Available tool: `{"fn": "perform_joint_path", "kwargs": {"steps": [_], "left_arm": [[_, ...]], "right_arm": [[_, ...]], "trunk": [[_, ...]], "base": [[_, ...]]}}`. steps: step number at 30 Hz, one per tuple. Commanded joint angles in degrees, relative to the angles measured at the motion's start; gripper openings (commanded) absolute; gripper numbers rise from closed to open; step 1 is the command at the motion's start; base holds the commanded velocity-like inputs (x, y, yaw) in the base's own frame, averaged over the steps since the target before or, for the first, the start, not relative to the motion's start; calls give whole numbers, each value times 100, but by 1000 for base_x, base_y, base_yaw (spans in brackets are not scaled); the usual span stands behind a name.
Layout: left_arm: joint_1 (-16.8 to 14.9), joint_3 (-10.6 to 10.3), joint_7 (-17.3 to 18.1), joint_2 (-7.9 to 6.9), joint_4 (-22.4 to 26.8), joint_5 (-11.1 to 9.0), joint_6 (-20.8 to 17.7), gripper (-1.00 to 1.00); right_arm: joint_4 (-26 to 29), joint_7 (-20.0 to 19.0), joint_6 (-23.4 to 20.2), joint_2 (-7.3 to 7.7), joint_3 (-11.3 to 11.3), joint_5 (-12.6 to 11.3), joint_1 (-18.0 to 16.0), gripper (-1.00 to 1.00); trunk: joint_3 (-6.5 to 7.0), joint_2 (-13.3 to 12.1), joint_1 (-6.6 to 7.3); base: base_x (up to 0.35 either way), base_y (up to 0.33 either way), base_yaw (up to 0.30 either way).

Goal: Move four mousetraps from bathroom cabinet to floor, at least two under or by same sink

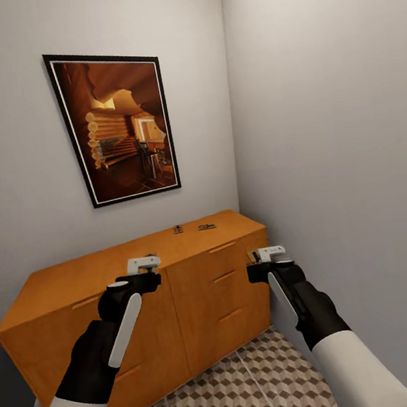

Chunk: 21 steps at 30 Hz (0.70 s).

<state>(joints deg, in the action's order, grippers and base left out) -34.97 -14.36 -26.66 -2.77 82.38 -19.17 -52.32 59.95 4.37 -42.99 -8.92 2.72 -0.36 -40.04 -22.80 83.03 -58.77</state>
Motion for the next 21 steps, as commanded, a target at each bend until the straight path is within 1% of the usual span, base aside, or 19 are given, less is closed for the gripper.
{"fn": "perform_joint_path", "kwargs": {"steps": [1,2,4,7,13,21], "left_arm": [[23,-47,-68,-6,6,-36,-7,-100],[73,-115,-74,-5,6,-35,35,-100],[118,-175,-78,-5,4,-35,108,-100],[276,-256,-81,1,4,-34,363,-100],[493,-289,-77,-1,-7,-40,700,-100],[563,-297,-75,2,1,-39,915,-100]], "right_arm": [[6,29,-24,-1,9,-15,16,-100],[3,29,-18,-2,9,-17,50,-100],[-11,29,-14,-4,9,-19,80,-100],[-45,29,-10,-5,9,-23,125,-100],[-60,29,-8,-3,9,-22,164,-100],[-74,36,-7,8,9,-19,171,-100]], "trunk": [[-7,5,4],[-7,5,4],[-7,5,4],[-7,5,4],[-7,5,4],[-7,5,4]], "base": [[-349,0,0],[-349,0,0],[-349,0,0],[-349,0,0],[-349,0,0],[-348,0,0]]}}
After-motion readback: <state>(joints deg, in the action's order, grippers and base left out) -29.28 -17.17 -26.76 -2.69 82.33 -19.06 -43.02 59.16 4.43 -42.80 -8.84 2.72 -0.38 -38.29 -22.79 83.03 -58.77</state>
